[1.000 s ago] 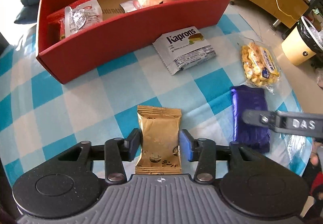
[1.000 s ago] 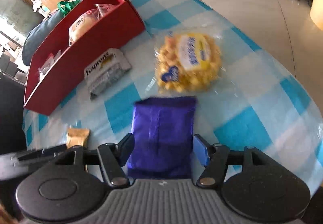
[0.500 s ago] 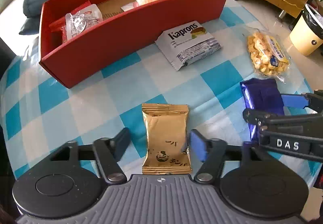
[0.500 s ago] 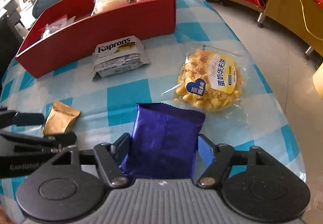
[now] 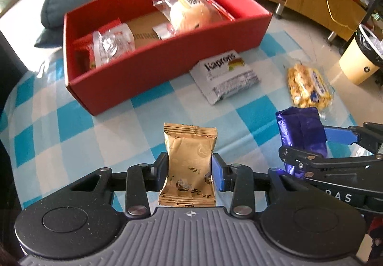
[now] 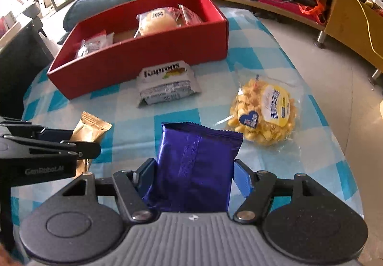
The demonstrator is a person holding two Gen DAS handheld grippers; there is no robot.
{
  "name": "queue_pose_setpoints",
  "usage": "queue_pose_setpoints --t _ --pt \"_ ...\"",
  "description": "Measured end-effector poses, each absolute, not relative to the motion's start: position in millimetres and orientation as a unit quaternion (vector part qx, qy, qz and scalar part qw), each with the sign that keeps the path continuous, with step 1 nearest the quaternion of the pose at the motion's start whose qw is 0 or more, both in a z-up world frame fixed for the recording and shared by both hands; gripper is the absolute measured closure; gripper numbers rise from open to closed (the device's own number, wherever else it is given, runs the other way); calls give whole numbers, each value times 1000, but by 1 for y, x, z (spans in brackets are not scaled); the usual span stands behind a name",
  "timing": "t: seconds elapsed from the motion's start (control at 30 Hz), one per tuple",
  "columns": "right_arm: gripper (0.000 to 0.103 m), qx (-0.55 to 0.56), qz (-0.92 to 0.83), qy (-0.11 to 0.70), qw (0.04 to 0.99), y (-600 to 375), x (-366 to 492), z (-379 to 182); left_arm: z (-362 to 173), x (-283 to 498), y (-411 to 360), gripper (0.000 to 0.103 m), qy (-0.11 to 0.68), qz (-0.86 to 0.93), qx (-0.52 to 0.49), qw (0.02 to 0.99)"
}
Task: Organize snacks
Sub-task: 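Lift both packs and carry them over the red tray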
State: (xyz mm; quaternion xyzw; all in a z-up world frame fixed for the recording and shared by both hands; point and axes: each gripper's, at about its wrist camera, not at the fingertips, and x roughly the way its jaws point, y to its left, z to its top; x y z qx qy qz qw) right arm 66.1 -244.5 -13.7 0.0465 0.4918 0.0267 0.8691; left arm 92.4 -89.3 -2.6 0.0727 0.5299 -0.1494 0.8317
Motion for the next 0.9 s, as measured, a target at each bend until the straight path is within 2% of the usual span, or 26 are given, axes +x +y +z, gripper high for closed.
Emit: queue_pose_setpoints --t 0.9 --pt "35 60 53 427 901 -242 142 24 33 133 -81 56 475 -116 53 871"
